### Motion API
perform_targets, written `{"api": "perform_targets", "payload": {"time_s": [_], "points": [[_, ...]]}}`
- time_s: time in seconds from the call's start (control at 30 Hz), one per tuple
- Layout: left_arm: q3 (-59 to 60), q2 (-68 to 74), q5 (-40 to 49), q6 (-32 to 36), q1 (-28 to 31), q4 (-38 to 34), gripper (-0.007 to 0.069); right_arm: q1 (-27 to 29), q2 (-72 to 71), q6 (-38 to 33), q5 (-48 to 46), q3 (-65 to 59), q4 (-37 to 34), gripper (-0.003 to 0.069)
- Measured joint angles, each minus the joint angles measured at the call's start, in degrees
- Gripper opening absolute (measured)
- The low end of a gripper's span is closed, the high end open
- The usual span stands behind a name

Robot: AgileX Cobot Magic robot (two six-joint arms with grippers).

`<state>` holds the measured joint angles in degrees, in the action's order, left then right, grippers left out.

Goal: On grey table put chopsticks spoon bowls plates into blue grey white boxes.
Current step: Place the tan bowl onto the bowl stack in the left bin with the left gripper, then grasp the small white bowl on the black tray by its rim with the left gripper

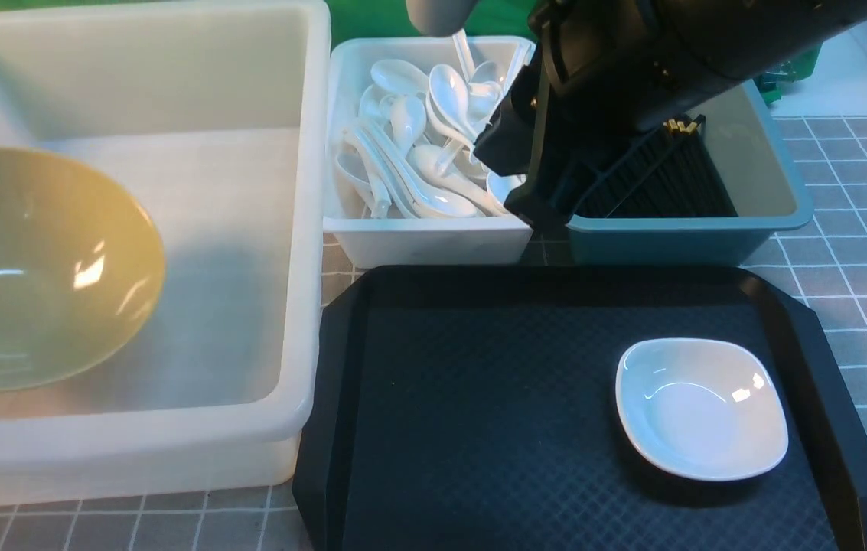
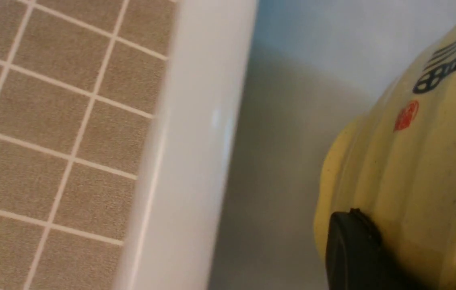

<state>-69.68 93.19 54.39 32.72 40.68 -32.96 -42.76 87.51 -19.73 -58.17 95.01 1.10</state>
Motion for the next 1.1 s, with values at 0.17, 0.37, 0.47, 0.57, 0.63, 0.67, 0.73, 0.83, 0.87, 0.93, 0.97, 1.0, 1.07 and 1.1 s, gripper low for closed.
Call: {"api": "perform_targets", "payload": {"time_s": [0.17, 0.37, 0.47, 0.57, 0.63, 0.67, 0.73, 0.83, 0.87, 0.93, 0.97, 1.0, 1.07, 1.1], "points": [[0.07, 3.67, -1.44, 2.43, -1.54, 1.13, 0.0006, 0.0, 0.0, -0.9, 0.07, 0.0, 0.0, 0.0203], [-0.05, 3.92, -3.94, 2.55, -5.4, 9.06, 0.0089, 0.0, 0.0, -0.95, 0.07, 0.0, 0.25, 0.0204], [-1.07, 3.85, -2.49, 0.42, -7.14, 13.0, 0.021, 0.0, 0.0, -0.95, 0.07, 0.0, 0.25, 0.0204], [-2.73, 3.43, -0.74, -3.28, -8.09, 15.62, 0.0332, 0.0, 0.0, -0.95, 0.07, 0.0, 0.25, 0.0205], [-4.75, 2.74, 0.44, -6.34, -8.18, 17.73, 0.042, 0.0, 0.0, -0.95, 0.07, 0.0, 0.31, 0.0205], [-5.76, 2.39, 1.23, -7.68, -8.18, 18.63, 0.0451, 0.0, 0.0, -0.95, 0.07, 0.0, 0.31, 0.0205], [-8.01, 1.64, 3.29, -9.18, -8.18, 19.86, 0.0501, 0.0, 0.0, -0.95, 0.02, 0.0, 0.31, 0.0205], [-12.66, 0.24, 8.23, -11.65, -8.18, 21.34, 0.0552, 0.0, 0.0, -0.95, -0.8, 0.0, 0.31, 0.0206], [-14.92, -0.51, 10.96, -13.41, -8.18, 21.49, 0.0558, 0.0, 0.0, -0.95, -1.39, 0.0, 0.52, 0.0208], [-18.3, -1.97, 14.74, -16.15, -8.18, 19.93, 0.0556, 0.0, 0.0, -0.17, -2.37, 0.0, 1.58, 0.0209], [-19.51, -2.87, 15.4, -17.2, -8.48, 18.21, 0.0548, -0.04, 0.0, 1.01, -2.83, 0.0, 2.51, 0.021], [-20.23, -3.7, 15.59, -17.52, -9.05, 16.68, 0.0539, -0.04, 0.0, 2.25, -3.3, 0.0, 3.54, 0.0211], [-20.89, -4.81, 15.73, -17.41, -10.34, 14.85, 0.0524, -0.04, 0.0, 3.89, -4.12, 0.0, 5.02, 0.0213], [-21.48, -6.63, 16.0, -16.52, -14.01, 12.41, 0.0491, -0.04, 0.0, 6.56, -5.93, 0.0, 7.46, 0.0214]]}}
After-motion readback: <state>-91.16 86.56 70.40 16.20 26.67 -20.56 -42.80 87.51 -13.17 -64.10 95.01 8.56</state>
